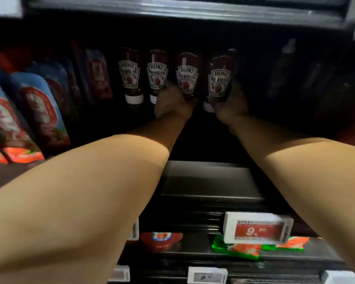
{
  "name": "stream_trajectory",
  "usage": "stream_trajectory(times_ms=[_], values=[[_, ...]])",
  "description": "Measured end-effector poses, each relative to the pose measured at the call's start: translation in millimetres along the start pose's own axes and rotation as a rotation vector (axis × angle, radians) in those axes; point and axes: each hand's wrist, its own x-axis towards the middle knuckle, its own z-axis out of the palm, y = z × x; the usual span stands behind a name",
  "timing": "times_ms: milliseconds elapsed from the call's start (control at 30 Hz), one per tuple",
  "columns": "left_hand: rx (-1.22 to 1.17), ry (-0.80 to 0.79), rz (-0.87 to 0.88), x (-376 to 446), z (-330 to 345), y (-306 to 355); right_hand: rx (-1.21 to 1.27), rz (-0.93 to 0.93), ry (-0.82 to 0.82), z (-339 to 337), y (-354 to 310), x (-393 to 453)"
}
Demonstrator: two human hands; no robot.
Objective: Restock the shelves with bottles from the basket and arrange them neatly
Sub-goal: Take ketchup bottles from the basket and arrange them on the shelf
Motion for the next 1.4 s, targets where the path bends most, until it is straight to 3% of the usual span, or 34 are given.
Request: stream_trajectory(times_ms=[300, 700, 900, 1133, 1400], values=[[0.063, 0.120, 0.042, 4, 3, 2, -0.075, 0.050, 0.036, 9, -2, 7], [-0.002, 0.122, 0.038, 3, 2, 0, -0.128, 0.091, 0.039, 15, -5, 10], [-0.038, 0.372, -0.230, 9, -44, -37, -0.122, 0.062, 0.055, 17, -13, -2], [-0.133, 0.142, -0.271, 22, -46, -56, -0.228, 0.275, 0.068, 40, -35, -5], [-0.215, 0.128, -0.295, 41, -41, -65, -0.167, 0.265, 0.133, 49, -30, 1]])
